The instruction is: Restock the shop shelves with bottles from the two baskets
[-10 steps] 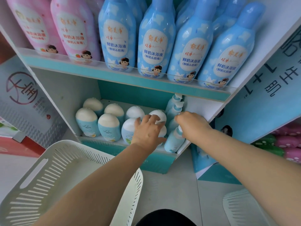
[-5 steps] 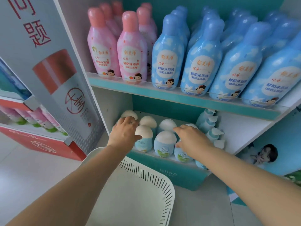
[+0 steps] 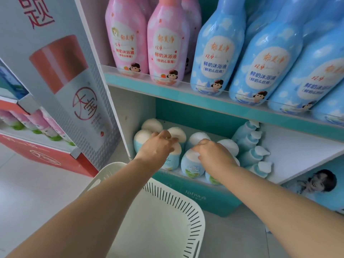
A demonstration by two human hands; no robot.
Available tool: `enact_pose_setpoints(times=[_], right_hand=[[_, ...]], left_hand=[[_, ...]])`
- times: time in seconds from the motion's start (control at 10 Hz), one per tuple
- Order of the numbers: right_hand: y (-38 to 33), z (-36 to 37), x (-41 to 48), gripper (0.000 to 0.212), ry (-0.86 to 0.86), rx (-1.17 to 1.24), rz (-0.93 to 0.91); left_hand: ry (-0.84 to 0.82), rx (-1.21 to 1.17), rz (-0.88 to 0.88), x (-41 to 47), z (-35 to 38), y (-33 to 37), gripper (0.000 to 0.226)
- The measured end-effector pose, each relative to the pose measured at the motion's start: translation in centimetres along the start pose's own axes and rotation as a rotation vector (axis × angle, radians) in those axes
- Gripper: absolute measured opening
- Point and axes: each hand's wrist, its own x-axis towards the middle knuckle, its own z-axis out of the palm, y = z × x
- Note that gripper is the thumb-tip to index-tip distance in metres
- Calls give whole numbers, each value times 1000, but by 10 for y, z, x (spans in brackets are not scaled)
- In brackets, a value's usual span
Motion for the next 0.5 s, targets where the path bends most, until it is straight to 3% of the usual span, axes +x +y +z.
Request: enact_pose_setpoints(times=[0.3, 0.5], right_hand=[[0, -1, -3, 41, -4, 27, 3], [0, -20, -35, 50, 56, 111, -41]], left_hand=[[-5, -38, -63, -2, -4, 6, 37], [-47, -24, -40, -20, -25, 14, 50]])
